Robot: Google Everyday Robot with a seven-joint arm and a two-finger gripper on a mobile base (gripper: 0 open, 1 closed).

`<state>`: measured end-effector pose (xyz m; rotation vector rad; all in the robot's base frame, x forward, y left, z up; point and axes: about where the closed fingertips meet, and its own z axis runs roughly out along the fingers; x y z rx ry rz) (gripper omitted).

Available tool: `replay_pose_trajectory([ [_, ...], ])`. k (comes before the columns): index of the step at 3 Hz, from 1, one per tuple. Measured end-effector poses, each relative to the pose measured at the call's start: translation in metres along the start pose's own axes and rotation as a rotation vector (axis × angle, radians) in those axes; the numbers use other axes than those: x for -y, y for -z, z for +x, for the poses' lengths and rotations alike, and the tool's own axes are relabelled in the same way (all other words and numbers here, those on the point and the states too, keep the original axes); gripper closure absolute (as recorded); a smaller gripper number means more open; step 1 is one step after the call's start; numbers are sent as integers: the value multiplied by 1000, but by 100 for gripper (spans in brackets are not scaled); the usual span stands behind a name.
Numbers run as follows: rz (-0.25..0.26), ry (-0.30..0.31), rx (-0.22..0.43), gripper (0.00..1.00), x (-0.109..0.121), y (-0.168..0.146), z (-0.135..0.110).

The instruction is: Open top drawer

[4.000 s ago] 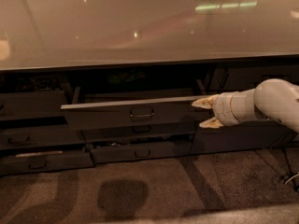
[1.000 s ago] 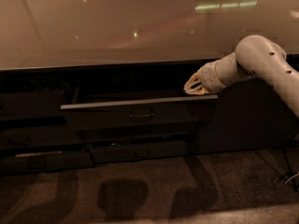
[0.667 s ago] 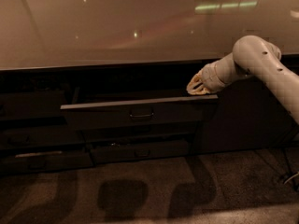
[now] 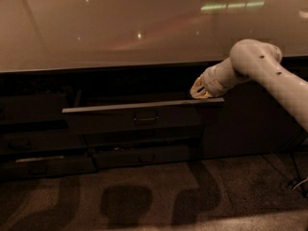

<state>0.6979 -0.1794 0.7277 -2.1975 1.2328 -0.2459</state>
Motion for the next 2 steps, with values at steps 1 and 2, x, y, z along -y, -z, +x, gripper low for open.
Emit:
replay_pose_trajectory([
  [1, -34, 23, -50, 100, -14, -13, 2],
  [2, -34, 23, -51, 100, -14, -13, 2],
])
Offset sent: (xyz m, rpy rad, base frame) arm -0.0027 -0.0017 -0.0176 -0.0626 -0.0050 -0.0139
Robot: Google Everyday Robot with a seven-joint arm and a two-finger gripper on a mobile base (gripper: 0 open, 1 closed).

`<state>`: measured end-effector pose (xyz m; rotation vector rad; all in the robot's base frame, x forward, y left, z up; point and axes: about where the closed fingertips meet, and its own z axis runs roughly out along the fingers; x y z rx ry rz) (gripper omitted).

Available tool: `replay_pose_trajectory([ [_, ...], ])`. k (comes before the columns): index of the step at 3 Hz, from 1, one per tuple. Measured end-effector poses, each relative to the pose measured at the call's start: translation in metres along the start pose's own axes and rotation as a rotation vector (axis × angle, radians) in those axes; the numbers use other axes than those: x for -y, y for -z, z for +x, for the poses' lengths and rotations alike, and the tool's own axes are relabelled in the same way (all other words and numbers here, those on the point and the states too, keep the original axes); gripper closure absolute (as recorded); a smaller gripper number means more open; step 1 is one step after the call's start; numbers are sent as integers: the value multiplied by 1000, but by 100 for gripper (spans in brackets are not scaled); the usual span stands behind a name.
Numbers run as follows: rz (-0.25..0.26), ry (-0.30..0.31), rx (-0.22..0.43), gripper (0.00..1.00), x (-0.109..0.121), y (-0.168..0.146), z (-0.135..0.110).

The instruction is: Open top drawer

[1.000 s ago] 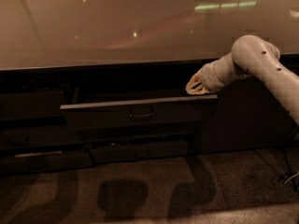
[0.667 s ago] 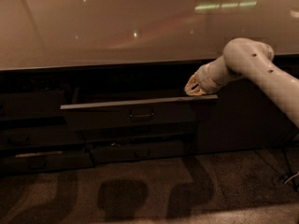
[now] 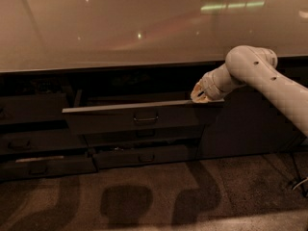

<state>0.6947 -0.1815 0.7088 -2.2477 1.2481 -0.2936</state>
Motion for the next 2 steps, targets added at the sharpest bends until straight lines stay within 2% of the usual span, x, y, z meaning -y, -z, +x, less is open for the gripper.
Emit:
replay_pose_trajectory([
  [1, 10, -24, -52, 100, 28, 7, 28],
  [2, 10, -24, -51, 100, 28, 7, 28],
])
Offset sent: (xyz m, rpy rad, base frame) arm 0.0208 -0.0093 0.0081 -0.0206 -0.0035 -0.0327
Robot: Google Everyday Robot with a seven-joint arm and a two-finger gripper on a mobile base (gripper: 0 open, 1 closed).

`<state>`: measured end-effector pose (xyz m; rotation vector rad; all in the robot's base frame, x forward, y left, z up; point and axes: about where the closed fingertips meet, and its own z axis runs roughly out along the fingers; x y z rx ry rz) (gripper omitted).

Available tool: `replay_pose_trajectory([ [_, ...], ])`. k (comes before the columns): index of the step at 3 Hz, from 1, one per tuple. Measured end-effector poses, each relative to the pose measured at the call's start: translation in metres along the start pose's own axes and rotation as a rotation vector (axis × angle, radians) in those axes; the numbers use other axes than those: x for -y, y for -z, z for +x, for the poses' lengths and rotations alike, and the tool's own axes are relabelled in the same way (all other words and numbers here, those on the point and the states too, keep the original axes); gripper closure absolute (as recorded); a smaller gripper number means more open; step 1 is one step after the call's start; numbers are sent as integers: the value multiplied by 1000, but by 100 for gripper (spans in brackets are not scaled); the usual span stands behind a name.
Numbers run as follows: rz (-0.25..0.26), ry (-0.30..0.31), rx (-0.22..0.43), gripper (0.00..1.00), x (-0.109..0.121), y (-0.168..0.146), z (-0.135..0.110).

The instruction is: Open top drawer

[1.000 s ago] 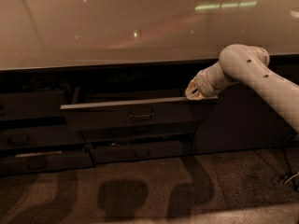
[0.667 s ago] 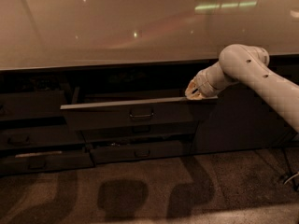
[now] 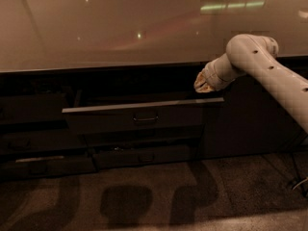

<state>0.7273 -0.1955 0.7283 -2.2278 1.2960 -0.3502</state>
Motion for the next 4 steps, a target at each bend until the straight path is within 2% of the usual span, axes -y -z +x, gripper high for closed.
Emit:
replay_pose_trajectory([
  [1, 11, -42, 88, 100, -5, -10, 5],
  [2, 17, -108, 245, 100, -16, -31, 13],
  [3, 6, -142, 354, 100, -25, -48, 15],
  [4, 6, -142, 354, 100, -25, -48, 15],
])
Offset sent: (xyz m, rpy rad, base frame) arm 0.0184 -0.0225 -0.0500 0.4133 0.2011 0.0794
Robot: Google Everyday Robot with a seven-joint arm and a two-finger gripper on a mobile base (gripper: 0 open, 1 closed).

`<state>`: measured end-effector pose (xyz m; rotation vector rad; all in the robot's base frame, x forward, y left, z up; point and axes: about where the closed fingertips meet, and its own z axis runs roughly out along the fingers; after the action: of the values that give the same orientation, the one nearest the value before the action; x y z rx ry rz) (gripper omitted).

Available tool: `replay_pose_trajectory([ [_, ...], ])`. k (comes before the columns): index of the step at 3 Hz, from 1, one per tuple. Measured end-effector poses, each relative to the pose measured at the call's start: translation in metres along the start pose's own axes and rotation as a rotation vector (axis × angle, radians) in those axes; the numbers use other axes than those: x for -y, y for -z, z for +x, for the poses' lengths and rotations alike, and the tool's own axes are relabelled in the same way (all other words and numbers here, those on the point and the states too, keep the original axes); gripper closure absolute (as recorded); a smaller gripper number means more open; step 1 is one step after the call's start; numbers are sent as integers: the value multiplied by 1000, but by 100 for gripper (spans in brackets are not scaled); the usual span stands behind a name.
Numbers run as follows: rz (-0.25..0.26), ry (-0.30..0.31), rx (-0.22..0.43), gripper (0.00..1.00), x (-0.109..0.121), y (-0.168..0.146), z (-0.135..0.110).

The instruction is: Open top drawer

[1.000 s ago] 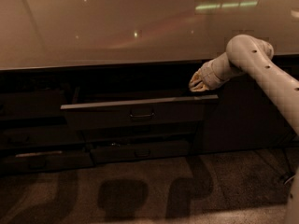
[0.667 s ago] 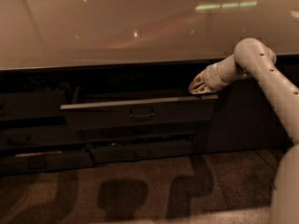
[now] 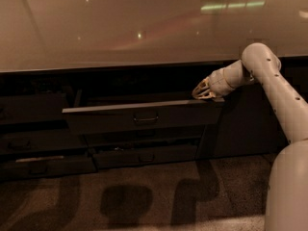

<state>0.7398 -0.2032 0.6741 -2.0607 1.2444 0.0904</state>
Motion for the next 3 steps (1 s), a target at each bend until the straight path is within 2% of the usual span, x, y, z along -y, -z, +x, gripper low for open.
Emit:
replay_pose_trajectory([
  [1, -27, 18, -90, 100, 2, -7, -1],
  [2, -59, 37, -125, 100, -9, -21, 0],
  [3, -59, 37, -125, 100, -9, -21, -1],
])
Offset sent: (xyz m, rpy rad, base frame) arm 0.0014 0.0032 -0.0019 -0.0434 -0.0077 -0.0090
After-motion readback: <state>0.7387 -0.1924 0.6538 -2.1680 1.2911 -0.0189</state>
